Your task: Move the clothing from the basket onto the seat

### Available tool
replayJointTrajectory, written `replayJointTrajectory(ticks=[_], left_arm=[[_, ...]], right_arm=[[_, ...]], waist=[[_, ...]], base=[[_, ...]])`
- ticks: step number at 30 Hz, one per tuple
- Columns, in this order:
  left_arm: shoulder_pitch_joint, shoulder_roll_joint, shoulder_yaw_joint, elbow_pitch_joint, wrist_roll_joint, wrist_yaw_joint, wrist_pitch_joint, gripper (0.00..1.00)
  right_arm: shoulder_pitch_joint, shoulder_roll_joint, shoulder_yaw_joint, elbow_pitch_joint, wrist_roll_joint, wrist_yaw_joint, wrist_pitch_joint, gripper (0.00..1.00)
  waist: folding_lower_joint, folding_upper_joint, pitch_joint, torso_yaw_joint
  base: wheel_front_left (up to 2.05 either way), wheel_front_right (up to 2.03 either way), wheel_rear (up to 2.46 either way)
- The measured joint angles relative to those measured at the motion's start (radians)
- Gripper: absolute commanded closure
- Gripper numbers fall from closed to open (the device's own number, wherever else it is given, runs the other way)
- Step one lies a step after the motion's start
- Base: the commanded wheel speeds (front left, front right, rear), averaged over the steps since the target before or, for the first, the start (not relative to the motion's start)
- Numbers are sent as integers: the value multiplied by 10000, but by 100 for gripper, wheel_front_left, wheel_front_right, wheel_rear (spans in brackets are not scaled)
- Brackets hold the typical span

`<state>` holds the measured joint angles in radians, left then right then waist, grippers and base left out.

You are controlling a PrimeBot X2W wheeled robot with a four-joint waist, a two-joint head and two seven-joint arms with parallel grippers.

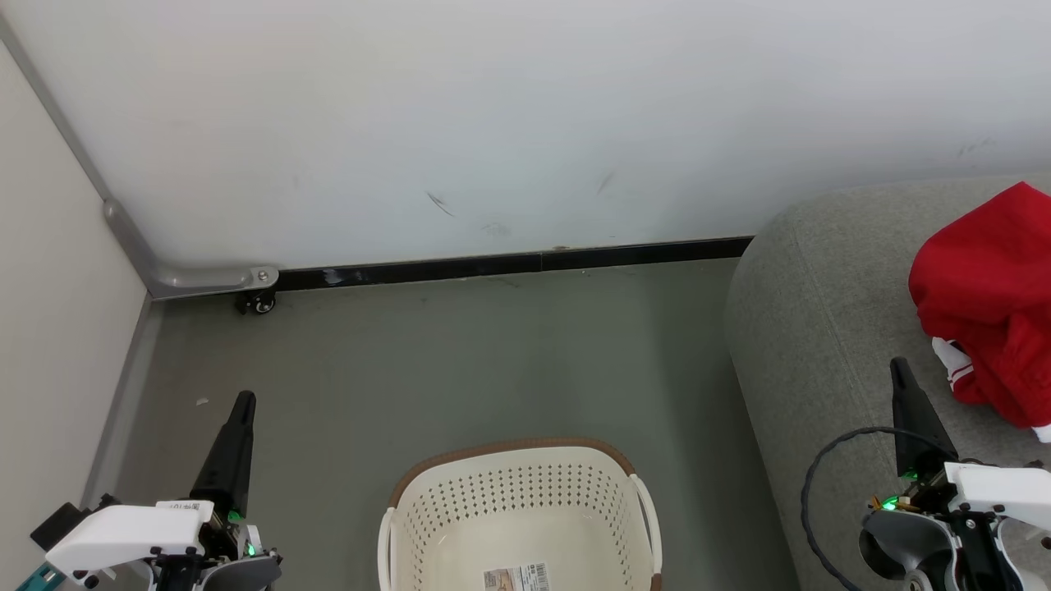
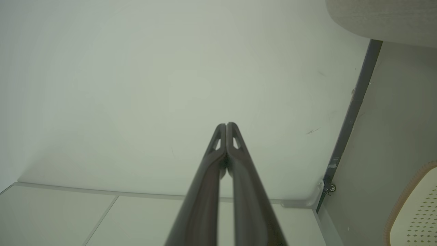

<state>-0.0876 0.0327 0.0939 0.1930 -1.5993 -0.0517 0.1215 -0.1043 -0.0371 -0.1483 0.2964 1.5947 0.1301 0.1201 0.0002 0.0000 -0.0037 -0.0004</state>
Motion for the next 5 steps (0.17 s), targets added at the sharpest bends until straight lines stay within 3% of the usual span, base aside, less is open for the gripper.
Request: replayJointTrajectory(ticks=[5], left_arm=[[1,0,-10,-8,0,2,0,100]], right_arm=[[0,0,2,0,0,0,0,100]], waist=[[0,0,0,0]], base=[[0,0,0]])
